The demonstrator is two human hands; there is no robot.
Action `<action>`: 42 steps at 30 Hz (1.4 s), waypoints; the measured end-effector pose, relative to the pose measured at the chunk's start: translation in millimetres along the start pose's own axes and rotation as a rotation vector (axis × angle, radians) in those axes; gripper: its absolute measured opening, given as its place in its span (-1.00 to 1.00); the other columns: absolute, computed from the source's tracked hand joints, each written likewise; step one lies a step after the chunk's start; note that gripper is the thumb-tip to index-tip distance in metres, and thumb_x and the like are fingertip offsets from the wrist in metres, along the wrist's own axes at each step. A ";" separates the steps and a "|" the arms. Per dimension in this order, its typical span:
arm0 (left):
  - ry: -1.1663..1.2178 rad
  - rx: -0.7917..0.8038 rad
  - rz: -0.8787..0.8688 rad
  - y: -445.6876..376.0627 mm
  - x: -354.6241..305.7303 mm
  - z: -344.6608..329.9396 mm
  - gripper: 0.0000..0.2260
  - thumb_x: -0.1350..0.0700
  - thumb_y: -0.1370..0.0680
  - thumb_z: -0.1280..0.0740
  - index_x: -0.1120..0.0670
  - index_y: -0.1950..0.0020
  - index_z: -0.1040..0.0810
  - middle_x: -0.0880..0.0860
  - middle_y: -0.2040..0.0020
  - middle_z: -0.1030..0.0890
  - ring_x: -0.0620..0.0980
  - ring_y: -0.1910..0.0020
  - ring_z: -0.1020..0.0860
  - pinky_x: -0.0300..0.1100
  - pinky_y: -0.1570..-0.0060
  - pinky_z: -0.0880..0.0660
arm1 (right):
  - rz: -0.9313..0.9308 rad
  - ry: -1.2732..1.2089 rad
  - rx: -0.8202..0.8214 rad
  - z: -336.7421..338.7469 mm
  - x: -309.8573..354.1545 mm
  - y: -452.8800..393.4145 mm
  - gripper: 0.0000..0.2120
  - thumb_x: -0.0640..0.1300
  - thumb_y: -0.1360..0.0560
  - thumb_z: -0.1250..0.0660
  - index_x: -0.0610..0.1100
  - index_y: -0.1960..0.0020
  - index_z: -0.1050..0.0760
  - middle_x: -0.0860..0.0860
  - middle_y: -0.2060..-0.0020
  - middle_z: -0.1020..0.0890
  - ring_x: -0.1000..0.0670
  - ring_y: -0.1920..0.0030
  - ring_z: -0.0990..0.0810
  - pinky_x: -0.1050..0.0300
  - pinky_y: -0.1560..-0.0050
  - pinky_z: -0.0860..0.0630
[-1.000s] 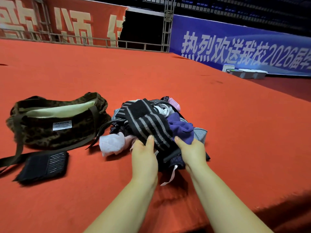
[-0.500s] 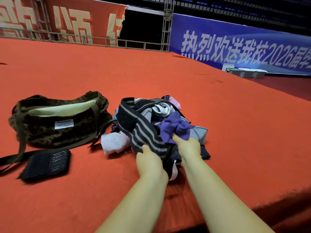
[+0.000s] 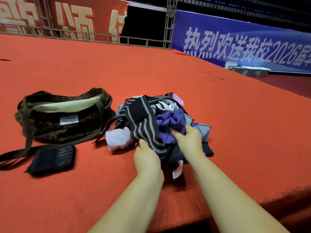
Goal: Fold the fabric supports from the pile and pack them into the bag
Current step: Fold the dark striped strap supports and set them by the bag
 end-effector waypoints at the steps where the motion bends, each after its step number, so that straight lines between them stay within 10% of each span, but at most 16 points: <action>1: -0.009 0.010 -0.005 2.5 -3.0 0.2 -0.77 0.06 -0.66 -0.10 0.12 -0.15 -0.48 0.07 -0.02 -0.53 0.11 -0.08 -0.52 0.12 -0.24 -0.44 | 0.024 0.000 0.024 1.8 2.4 -0.7 -0.67 -0.08 -0.46 -0.41 -0.20 0.36 -0.40 -0.01 0.46 -0.40 0.05 0.39 -0.26 0.19 0.40 -0.23; 7: -0.055 0.041 0.000 0.9 -7.6 2.0 -0.76 0.04 -0.66 -0.08 0.09 -0.13 -0.49 0.11 -0.24 -0.53 0.15 -0.18 -0.51 0.00 -0.23 -0.43 | -0.029 0.007 -0.003 0.2 -3.3 -5.6 -0.69 -0.11 -0.45 -0.43 -0.28 0.32 -0.44 -0.06 0.43 -0.41 0.00 0.34 -0.31 0.10 0.31 -0.27; 12: -0.075 -0.035 -0.096 0.1 -19.8 29.5 -0.75 0.00 -0.64 -0.13 0.06 0.12 -0.49 0.05 0.10 -0.60 0.10 0.06 -0.56 -0.02 -0.13 -0.47 | -0.204 0.005 -0.348 53.6 -25.7 -29.0 -0.77 -0.15 -0.47 -0.39 -0.35 0.07 -0.56 -0.14 0.25 -0.53 -0.01 0.19 -0.45 0.10 0.22 -0.33; 17: -0.011 -0.021 -0.019 -3.4 -22.4 38.4 -0.77 0.03 -0.65 -0.14 0.10 0.11 -0.46 0.03 0.20 -0.56 0.00 0.23 -0.53 -0.08 0.03 -0.45 | -0.228 0.044 -0.147 61.9 -44.2 -26.1 -0.85 -0.13 -0.43 -0.46 -0.22 0.15 -0.57 -0.14 0.24 -0.59 -0.03 0.19 -0.52 0.05 0.18 -0.42; 25: -0.039 0.173 0.037 2.3 7.4 20.9 -0.82 0.09 -0.65 -0.15 0.08 0.02 -0.52 0.03 0.17 -0.63 -0.01 0.19 -0.60 -0.15 0.23 -0.48 | -0.368 0.540 -0.135 94.6 -96.1 -6.8 -0.33 -0.05 -0.40 -0.47 -0.25 -0.38 -0.27 -0.27 -0.26 -0.45 -0.26 -0.27 -0.43 -0.03 -0.19 -0.36; 30: -0.141 0.331 0.054 10.5 25.7 10.0 -0.82 0.18 -0.64 -0.16 0.12 -0.07 -0.55 0.08 0.05 -0.67 0.05 0.05 -0.63 -0.05 -0.02 -0.54 | 0.006 0.557 -0.317 89.0 -53.8 7.7 -0.52 -0.09 -0.47 -0.38 -0.16 -0.34 -0.38 -0.14 -0.25 -0.48 -0.18 -0.27 -0.41 -0.03 -0.27 -0.30; 35: -0.222 0.437 -0.021 16.1 26.7 1.3 -0.78 0.24 -0.63 -0.16 0.16 -0.17 -0.56 0.14 -0.04 -0.67 0.09 -0.01 -0.64 -0.11 0.04 -0.58 | 0.082 0.250 0.347 32.1 16.9 27.6 -0.70 0.14 -0.52 -0.26 -0.04 0.25 -0.50 0.16 0.40 -0.56 0.15 0.32 -0.53 0.17 0.19 -0.44; 42: -0.167 0.469 0.003 1.5 -16.5 2.7 -0.85 0.15 -0.59 -0.24 0.11 -0.06 -0.58 0.07 0.15 -0.70 -0.04 0.26 -0.66 -0.17 0.19 -0.57 | 0.144 0.072 0.396 10.6 41.2 30.4 -0.93 -0.15 -0.49 -0.37 0.00 0.07 -0.56 0.11 0.17 -0.68 0.15 0.13 -0.63 0.14 0.00 -0.54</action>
Point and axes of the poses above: each hand's wrist, its own y-axis away from the middle knuckle, its own z-axis out of the back of the hand, x = y × z, the point moved 4 cm from there along -y, towards the middle knuckle
